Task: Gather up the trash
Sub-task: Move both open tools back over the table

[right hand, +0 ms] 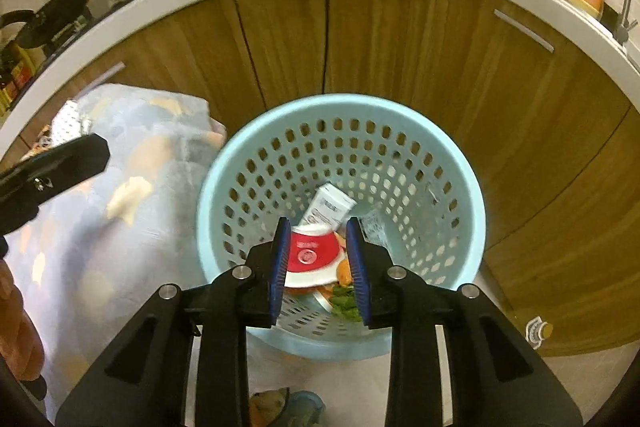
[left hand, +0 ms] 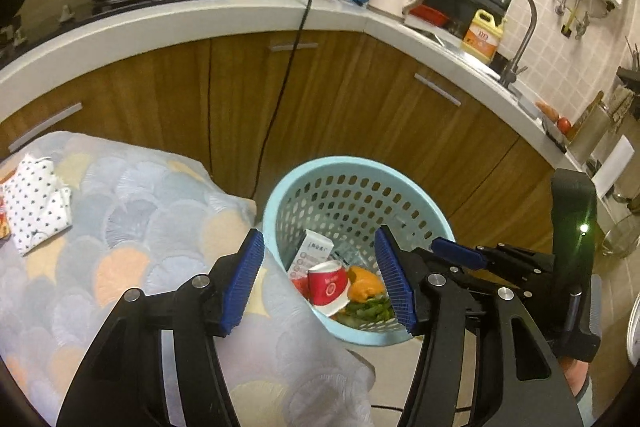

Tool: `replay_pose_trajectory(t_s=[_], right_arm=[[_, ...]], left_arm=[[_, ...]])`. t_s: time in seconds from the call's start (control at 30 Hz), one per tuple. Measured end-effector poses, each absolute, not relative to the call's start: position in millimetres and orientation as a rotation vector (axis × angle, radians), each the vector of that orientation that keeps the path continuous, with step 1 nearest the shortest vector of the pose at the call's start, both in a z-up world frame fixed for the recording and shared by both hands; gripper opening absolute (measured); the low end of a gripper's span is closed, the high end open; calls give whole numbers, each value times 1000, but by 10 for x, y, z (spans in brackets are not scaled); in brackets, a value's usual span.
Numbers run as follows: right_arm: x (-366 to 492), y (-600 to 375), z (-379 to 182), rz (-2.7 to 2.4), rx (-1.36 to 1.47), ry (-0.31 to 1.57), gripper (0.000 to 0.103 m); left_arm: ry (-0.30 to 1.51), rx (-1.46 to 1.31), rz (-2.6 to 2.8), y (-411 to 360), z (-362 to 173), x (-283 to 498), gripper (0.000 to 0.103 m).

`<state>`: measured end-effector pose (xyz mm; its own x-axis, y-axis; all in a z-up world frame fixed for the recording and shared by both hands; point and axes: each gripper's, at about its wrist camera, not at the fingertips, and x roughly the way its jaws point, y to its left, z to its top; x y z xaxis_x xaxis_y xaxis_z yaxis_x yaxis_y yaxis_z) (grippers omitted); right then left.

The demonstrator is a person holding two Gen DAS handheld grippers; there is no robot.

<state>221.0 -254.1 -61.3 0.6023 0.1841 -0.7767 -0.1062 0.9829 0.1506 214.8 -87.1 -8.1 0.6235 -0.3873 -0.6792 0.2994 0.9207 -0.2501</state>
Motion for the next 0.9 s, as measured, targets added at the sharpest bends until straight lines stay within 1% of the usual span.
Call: replay_pose_trajectory(t_s=[0.2,0.33,0.4,0.47,0.5,0.7,0.9], right_arm=[[2062,-2306,-268,244,66,803,26],[1959,-2071,-4,309,37,731,27],[1910,-1899,129,351,19,694,31],[1876,-1735,253,395,9,665,43],[1866,-1635,312,415,-1,651,44],[1836,-1025,539,522,-76,589,44],[1979,-585,598,611,-55,592,44]], left_arm=[[753,-147,-363,-625,103,2008,56],[695,-178,-308,-330,270,1883,56],[665,-193,-271,-151,351,1815,57],[630,-211,-221,91,434,1727,58],[617,-217,-190,214,472,1689,58],[568,-290,-39,932,596,1520,61],[556,-378,46,1578,575,1430,62]])
